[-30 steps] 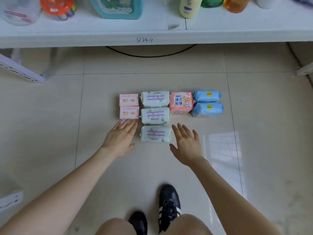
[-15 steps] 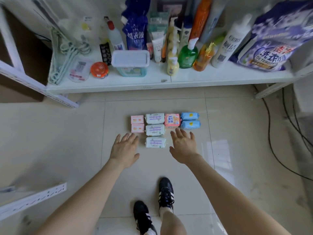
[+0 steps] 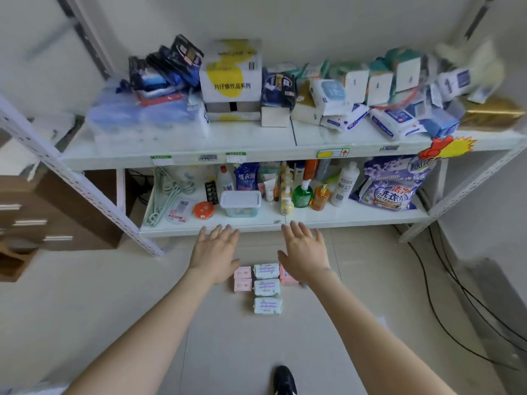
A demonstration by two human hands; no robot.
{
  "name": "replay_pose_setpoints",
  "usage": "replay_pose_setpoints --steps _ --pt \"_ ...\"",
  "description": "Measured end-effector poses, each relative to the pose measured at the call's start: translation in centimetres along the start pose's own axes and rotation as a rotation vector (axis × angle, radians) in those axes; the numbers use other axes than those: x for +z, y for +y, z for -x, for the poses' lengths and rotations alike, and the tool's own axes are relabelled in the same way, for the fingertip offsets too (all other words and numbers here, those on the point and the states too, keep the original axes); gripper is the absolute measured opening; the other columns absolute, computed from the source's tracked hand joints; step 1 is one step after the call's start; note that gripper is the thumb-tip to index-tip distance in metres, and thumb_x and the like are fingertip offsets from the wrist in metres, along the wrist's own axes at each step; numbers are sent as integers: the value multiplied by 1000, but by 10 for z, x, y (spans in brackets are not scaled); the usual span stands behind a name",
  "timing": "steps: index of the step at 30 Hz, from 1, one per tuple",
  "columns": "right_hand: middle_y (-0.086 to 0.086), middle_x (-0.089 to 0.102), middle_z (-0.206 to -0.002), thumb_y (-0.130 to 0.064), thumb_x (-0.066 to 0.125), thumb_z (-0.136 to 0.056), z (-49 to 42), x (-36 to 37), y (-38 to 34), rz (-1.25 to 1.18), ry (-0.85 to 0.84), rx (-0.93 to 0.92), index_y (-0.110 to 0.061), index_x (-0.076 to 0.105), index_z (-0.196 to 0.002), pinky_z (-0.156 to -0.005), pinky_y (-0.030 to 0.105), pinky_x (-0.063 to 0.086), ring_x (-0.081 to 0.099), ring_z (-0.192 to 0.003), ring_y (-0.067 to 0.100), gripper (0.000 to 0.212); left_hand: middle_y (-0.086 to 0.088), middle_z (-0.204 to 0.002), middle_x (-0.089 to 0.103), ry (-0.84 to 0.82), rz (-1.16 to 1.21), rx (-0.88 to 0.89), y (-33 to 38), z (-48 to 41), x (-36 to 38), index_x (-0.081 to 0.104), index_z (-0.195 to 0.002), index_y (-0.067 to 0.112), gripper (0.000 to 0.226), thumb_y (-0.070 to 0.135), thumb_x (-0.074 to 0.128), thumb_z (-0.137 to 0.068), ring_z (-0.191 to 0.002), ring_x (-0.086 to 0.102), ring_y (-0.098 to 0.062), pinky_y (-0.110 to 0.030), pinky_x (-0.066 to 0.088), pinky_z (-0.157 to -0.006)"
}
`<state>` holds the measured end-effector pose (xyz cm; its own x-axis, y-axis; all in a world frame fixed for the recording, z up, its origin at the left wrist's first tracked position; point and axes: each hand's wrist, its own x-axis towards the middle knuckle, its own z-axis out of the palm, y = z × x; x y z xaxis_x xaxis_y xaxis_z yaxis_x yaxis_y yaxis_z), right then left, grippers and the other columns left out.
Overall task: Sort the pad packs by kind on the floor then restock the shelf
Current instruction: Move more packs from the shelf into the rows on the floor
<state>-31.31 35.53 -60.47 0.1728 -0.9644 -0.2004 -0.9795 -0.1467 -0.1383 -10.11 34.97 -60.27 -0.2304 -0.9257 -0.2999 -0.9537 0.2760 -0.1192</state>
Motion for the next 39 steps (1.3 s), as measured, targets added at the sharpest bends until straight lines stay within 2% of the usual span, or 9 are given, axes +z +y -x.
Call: replay_pose_setpoints --steps 5,10,16,19,27,39 --pt "6 15 -161 -46 42 -97 12 -77 -17 45 137 -31 -15 14 -152 -119 50 12 11 -148 24 70 -6 -162 11 152 -29 -12 -15 26 -73 12 -154 19 75 51 45 -94 -149 9 -24 -53 9 -119" --pt "5 22 -158 -42 42 -96 23 -158 -31 51 324 -58 -17 21 -150 -118 51 14 14 -147 23 62 -3 -162 12 329 -74 -39 -33 49 -149 12 -154 20 76 54 43 -94 -149 11 -22 -53 7 -118" --pt "7 13 -161 -48 40 -97 31 -241 -43 111 457 -67 -17 16 -152 -117 53 9 8 -149 24 67 -3 -163 8 461 -123 -84 -50 71 -231 10 -155 22 76 55 41 -94 -150 7 -22 -53 4 -119" --pt "5 15 -161 -49 39 -97 29 -277 -46 126 542 -78 -18 17 -152 -117 52 9 10 -149 23 67 -3 -163 8 540 -139 -82 -58 74 -271 11 -154 22 74 54 42 -94 -150 6 -22 -55 4 -119" --pt "6 21 -159 -46 40 -97 4 -376 -37 146 760 -111 -18 24 -149 -117 51 11 13 -148 22 62 -3 -163 11 740 -193 -96 -72 52 -380 13 -154 23 75 56 41 -94 -150 9 -21 -55 6 -117" --pt "5 19 -159 -43 41 -97 -80 -492 -39 114 924 -178 -18 23 -150 -118 49 11 12 -148 21 61 -4 -161 17 930 -227 -142 -112 -13 -510 18 -153 21 72 55 42 -94 -148 15 -22 -53 9 -118"
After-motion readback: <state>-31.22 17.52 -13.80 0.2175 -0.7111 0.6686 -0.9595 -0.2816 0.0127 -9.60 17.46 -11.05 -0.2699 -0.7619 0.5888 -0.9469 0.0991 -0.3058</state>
